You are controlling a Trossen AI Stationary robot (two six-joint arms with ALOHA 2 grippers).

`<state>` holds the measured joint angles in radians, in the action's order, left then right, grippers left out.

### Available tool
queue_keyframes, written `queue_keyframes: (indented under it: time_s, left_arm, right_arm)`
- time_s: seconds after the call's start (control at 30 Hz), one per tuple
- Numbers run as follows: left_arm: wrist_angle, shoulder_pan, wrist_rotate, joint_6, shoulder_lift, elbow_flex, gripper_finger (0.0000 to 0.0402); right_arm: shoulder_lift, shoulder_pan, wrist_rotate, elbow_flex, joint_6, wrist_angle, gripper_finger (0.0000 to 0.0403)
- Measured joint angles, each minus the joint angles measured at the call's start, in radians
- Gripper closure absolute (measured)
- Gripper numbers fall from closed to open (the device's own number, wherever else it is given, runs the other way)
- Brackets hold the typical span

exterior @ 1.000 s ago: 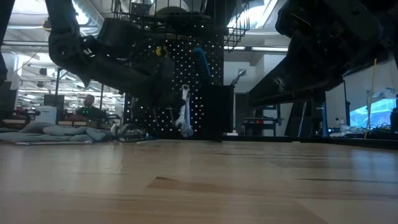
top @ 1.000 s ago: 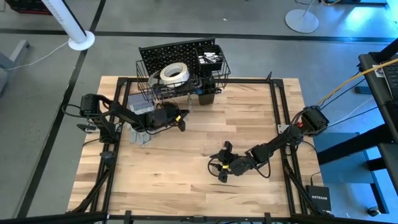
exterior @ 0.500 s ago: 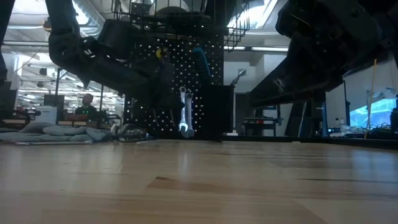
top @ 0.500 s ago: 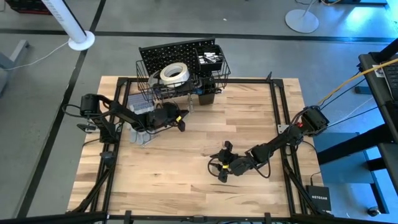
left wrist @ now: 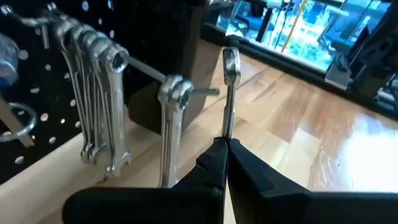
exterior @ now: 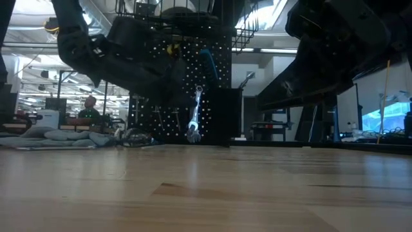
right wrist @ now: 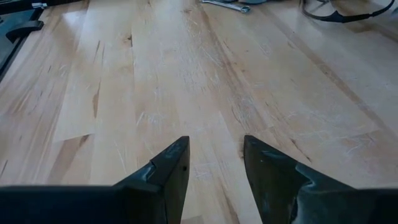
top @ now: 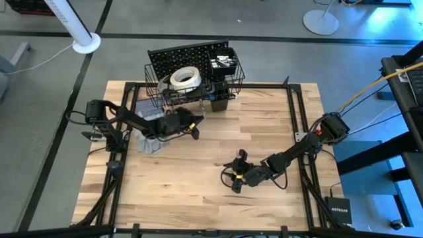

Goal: Hang tools onto peg board
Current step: Hang the wrench on the pegboard

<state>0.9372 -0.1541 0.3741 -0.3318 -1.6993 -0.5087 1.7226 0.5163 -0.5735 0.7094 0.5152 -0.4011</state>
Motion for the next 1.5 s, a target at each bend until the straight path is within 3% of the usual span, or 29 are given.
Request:
queue_keyframes:
  time_s: [0.27,0.63,0.83,1.17,1.5]
  left_arm:
    - [-0.058,0.005,-0.002,-0.01,0.0,-0.004,0.0401]
    - [-0.07,-0.001,0.08,-0.052,0.0,-0.004,0.0401]
    - [-0.102,-0.051,0.09,-0.087,-0.022,-0.004,0.0401]
    - [0.006,-0.098,0.088,-0.089,-0.085,-0.026,0.04]
    - [-0.206,-0.056,-0.073,0.0,-0.032,-0.026,0.0382]
  right_arm:
    - [0.0,0.0,0.0,0.0,0.001,0.0,0.0246]
    - [0.0,0.0,0.001,0.0,0.003,0.008,0.0246]
    - [0.0,0.0,0.0,0.0,0.003,0.007,0.0246]
    - [0.0,0.0,-0.002,0.0,0.003,0.006,0.0246]
    - [0.0,0.0,0.008,0.0,0.004,0.008,0.0246]
